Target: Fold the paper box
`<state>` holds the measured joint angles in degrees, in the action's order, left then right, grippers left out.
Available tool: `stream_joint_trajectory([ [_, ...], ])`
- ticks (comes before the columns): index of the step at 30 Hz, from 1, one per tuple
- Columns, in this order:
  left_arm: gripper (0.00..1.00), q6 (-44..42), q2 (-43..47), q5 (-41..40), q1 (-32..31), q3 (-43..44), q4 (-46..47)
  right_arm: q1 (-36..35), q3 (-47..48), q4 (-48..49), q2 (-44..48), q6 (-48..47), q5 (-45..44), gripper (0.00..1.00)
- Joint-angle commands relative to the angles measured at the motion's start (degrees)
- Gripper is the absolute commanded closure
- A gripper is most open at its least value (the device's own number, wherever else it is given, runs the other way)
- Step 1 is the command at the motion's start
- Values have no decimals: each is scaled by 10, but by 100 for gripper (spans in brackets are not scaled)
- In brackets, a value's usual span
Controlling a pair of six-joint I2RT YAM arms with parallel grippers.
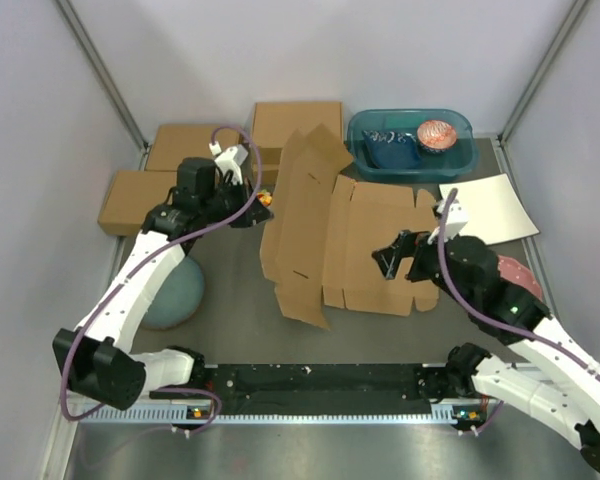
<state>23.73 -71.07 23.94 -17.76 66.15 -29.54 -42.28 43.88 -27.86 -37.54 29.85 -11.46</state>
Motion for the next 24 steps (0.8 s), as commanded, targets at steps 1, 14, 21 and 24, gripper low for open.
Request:
stream_joint_trajectory([
  [1, 100, -64, 10, 114, -10, 84, -43, -6, 73, -33, 14, -46, -16, 1],
  [14, 100, -12, -80, 305, -10, 136, 68, -5, 98, -82, 42, -57, -8, 1],
  [21, 97, -33, -290, 254, 33, 268, 30, -6, 81, -106, 70, -52, -1, 1],
  [24, 84, -24, -327, 194, 47, 273, 51, -6, 71, -120, 87, -51, -14, 1],
])
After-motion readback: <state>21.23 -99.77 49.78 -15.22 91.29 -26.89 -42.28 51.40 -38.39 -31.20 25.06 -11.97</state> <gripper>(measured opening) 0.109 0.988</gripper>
